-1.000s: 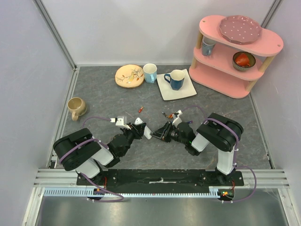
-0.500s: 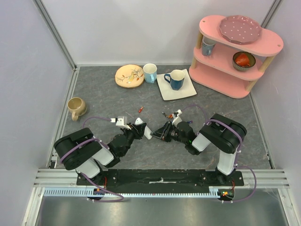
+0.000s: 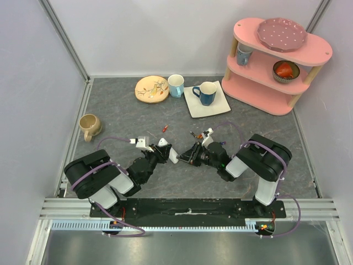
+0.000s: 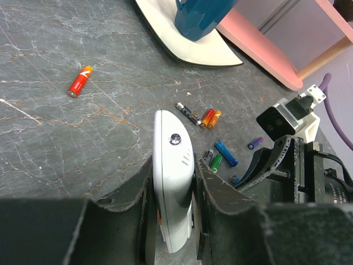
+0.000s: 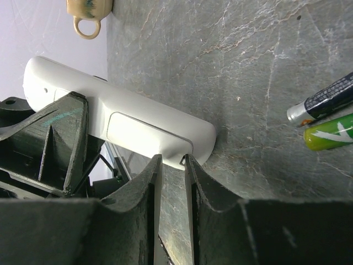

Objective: Load the batteries into the remote control

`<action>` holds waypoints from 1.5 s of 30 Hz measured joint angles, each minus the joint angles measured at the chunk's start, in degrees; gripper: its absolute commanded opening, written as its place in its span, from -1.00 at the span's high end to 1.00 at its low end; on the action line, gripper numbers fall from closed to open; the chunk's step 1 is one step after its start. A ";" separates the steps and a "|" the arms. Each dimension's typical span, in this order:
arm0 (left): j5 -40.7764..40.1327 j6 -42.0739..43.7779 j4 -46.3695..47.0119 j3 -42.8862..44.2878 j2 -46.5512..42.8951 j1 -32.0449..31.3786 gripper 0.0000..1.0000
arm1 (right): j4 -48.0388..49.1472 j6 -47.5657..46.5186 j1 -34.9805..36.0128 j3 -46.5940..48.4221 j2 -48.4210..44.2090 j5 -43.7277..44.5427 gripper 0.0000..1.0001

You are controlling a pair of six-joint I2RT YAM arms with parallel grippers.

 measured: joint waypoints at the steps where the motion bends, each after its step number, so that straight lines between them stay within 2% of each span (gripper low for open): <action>1: -0.07 0.00 0.13 0.00 0.11 0.00 0.96 | -0.31 -0.04 0.00 0.00 -0.17 0.00 0.40; 28: -0.22 -0.07 0.35 -0.31 -0.09 -0.24 0.96 | -2.34 -1.84 0.04 -0.92 -2.60 0.13 0.40; 45: 0.44 -0.07 -5.42 -1.92 -8.15 -0.70 0.96 | -1.99 -2.82 0.04 -0.90 -2.60 -0.11 0.39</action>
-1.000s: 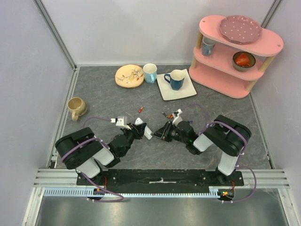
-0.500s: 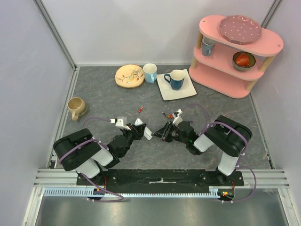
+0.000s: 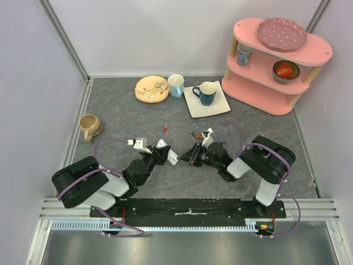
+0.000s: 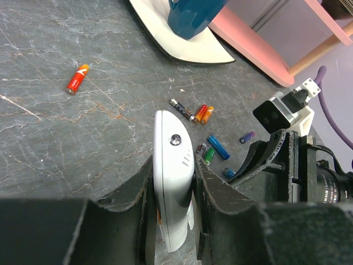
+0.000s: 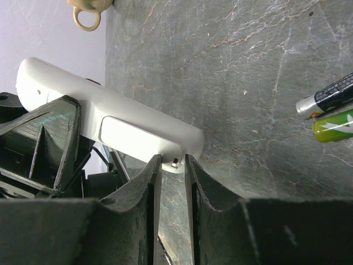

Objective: Load the batteries into the remote control

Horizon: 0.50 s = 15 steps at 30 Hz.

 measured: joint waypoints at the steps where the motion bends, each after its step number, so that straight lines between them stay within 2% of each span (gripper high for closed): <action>1: 0.02 0.00 -0.11 0.00 -0.09 0.00 0.96 | 0.00 0.00 0.00 0.00 0.00 -0.02 0.38; 5: 0.02 -0.02 -0.48 0.00 -0.66 0.00 0.96 | 0.11 -0.02 0.00 0.02 0.00 -0.09 0.32; 8: 0.02 -0.15 -0.70 0.00 -0.90 0.00 0.96 | -0.02 -0.13 0.00 0.00 -0.07 -0.13 0.15; 9: 0.00 -0.22 -0.72 0.00 -1.01 0.00 0.96 | -0.15 -0.17 0.00 0.00 -0.17 -0.13 -0.04; 12: 0.04 -0.66 -0.70 0.00 -1.20 -0.02 0.96 | -1.29 -0.55 0.00 0.00 -1.20 -0.17 -0.24; 15: 0.02 -1.05 -0.70 0.00 -1.29 -0.02 0.96 | -3.06 -1.38 0.00 0.00 -3.63 -0.13 -0.33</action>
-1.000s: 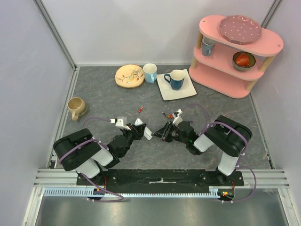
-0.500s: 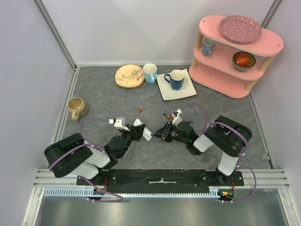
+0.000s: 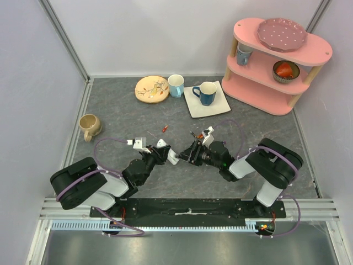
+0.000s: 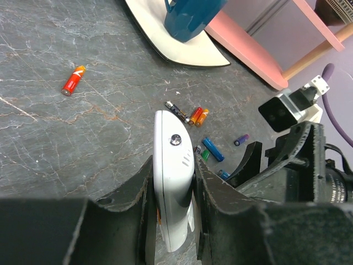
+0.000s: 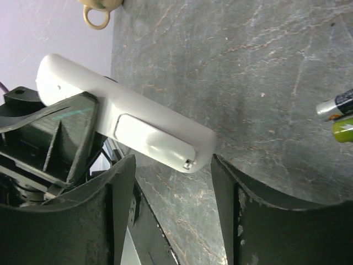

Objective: Load the batteries into the remote control

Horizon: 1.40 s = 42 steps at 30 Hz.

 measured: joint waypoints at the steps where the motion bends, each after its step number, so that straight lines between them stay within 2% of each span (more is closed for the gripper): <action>1: 0.00 -0.04 0.00 0.00 0.00 -0.02 0.96 | -0.50 -0.15 0.02 0.02 -0.72 0.00 -0.34; 8: -0.02 -0.50 0.00 0.00 0.00 0.00 0.96 | -5.79 -3.02 0.11 0.26 -5.40 0.02 -0.42; 11: 0.04 -1.01 -0.50 0.02 -0.57 0.00 0.96 | -13.92 -7.43 0.11 1.92 -9.99 0.33 -0.42; 14: 1.27 -2.75 -4.31 0.24 -4.48 0.04 0.96 | -26.12 -14.36 0.17 4.50 -18.82 2.93 -0.44; 17: 3.63 -5.20 -10.01 1.33 -9.09 0.28 0.96 | -38.01 -22.03 0.44 7.02 -29.11 6.51 -0.43; 20: 8.00 -7.43 -13.14 2.03 -11.21 1.44 0.96 | -46.97 -28.63 0.52 10.78 -33.75 7.72 -0.42; 24: 16.41 -10.73 -15.69 2.56 -11.26 4.96 0.96 | -56.63 -35.74 1.73 14.34 -33.88 7.87 -0.45; 30: 26.75 -15.06 -15.89 3.54 -8.76 8.09 0.96 | -65.88 -42.14 4.66 15.91 -33.07 7.93 -0.46; 42: 33.03 -17.75 -15.87 5.09 -6.95 8.31 0.96 | -67.84 -44.68 10.56 17.22 -30.67 10.64 -0.46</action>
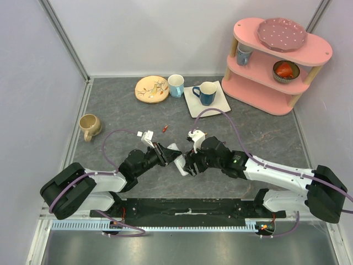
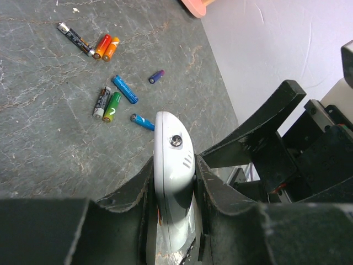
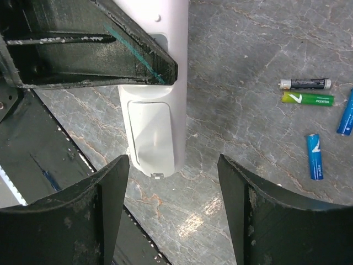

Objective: Load the batteries into the remote control

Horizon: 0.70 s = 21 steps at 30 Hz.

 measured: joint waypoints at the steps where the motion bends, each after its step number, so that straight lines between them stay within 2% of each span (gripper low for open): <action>1: 0.09 -0.07 0.00 0.00 0.00 0.00 0.96 | 0.22 -0.02 0.26 0.13 0.59 0.07 -0.43; 12: 0.39 -0.26 0.00 0.00 0.00 0.00 0.96 | 0.74 -0.44 1.31 0.17 3.13 0.09 -0.21; 16: 0.39 -0.28 0.00 0.00 0.00 0.00 0.96 | 1.11 -0.48 1.33 0.17 3.15 0.07 -0.06; 21: 0.37 -0.31 0.00 0.00 0.00 0.00 0.96 | 1.27 -0.48 1.57 0.17 3.39 -0.02 0.01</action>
